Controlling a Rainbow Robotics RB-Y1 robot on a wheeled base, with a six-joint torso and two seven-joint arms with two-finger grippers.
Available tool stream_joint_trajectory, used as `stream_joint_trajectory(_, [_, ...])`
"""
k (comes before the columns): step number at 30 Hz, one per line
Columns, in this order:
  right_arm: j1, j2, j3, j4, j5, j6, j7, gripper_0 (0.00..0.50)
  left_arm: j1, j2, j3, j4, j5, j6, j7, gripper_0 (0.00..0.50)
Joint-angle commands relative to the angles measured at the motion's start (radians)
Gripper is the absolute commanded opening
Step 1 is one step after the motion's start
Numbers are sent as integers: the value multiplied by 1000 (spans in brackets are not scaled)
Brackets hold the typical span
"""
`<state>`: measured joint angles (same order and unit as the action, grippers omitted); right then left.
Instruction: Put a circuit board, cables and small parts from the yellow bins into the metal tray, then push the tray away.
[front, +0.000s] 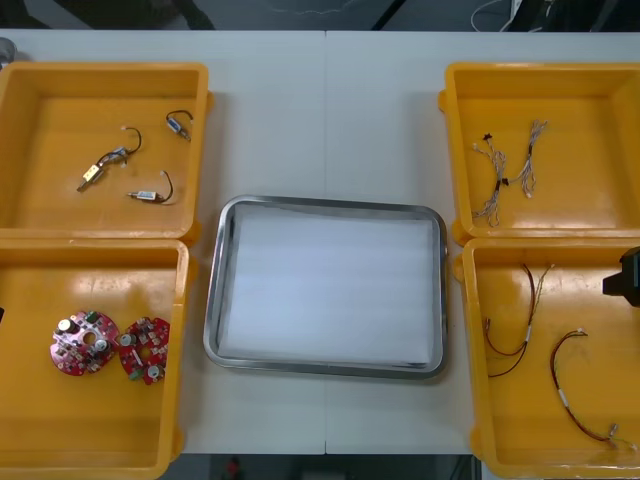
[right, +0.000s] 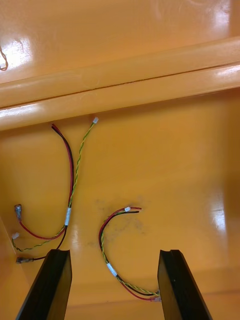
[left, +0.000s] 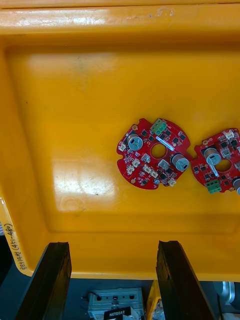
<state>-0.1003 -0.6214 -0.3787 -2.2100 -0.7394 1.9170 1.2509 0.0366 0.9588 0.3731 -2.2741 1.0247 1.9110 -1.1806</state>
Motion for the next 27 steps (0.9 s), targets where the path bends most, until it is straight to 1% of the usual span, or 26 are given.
stream_joint_trajectory(1, [13,-32,-19,-8,-8,3,2,500,17,-2,-5,-5,-11,9,90,500])
stream_joint_trajectory(27, [13,-32,-19,-8,-8,3,2,500,17,-2,-5,-5,-11,9,90,500])
